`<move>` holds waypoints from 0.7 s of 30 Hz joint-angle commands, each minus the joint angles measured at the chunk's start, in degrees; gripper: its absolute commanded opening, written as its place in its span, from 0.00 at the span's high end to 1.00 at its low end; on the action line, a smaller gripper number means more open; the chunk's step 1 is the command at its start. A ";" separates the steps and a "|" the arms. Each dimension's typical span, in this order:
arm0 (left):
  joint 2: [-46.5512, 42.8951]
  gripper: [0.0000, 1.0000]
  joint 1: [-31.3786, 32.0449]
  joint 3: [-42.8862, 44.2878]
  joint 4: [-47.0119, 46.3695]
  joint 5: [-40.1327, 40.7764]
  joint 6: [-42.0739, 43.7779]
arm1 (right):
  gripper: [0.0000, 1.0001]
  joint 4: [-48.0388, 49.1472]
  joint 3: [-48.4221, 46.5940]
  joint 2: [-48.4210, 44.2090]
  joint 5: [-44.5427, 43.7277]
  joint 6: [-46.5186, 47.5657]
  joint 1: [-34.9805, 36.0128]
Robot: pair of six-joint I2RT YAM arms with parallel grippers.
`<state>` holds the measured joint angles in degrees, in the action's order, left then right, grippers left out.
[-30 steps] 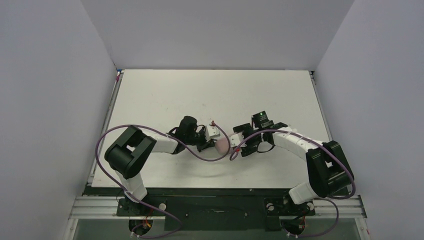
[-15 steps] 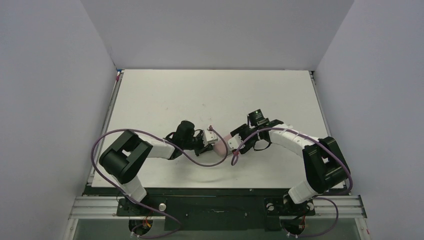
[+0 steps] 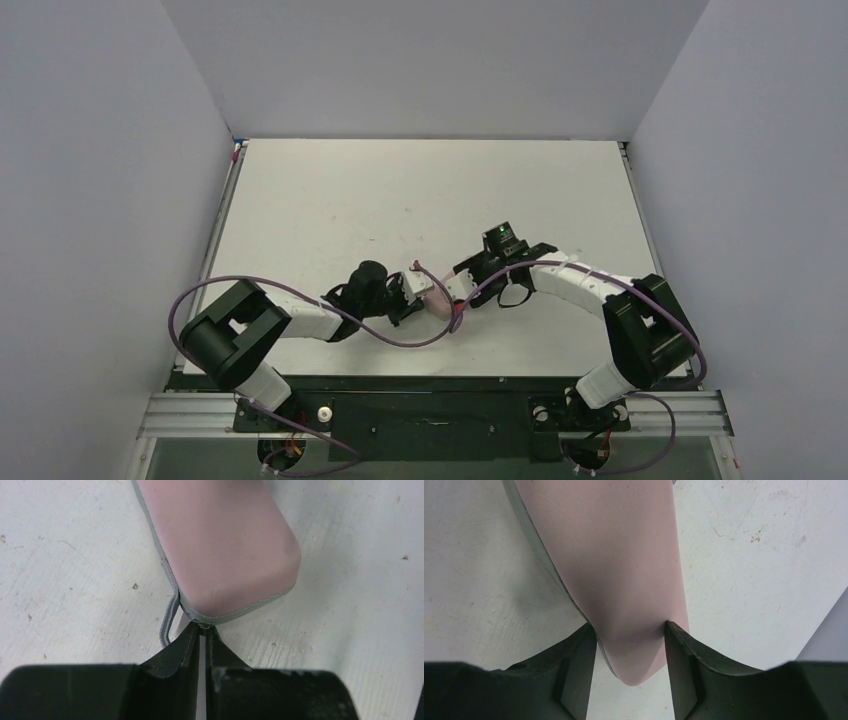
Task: Open the umbrella
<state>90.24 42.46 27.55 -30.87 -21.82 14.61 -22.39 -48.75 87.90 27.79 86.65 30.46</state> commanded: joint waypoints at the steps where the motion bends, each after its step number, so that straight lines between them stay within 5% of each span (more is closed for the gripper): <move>1: -3.79 1.00 1.53 -1.64 -4.49 3.55 -10.58 | 0.78 0.00 0.85 -0.91 -3.26 -7.55 1.01; 11: -7.60 1.00 1.23 -4.75 -3.87 2.86 -14.26 | 1.00 0.79 2.27 -2.46 -9.02 -17.51 3.58; 21: -5.48 1.00 -3.06 -4.68 -6.15 -0.74 -32.70 | 1.00 2.95 1.87 -3.49 -14.17 -31.10 4.46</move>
<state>84.25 41.41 22.98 -33.78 -18.31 -7.77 -19.64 -47.75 85.67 18.74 65.52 35.35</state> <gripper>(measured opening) 0.025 0.415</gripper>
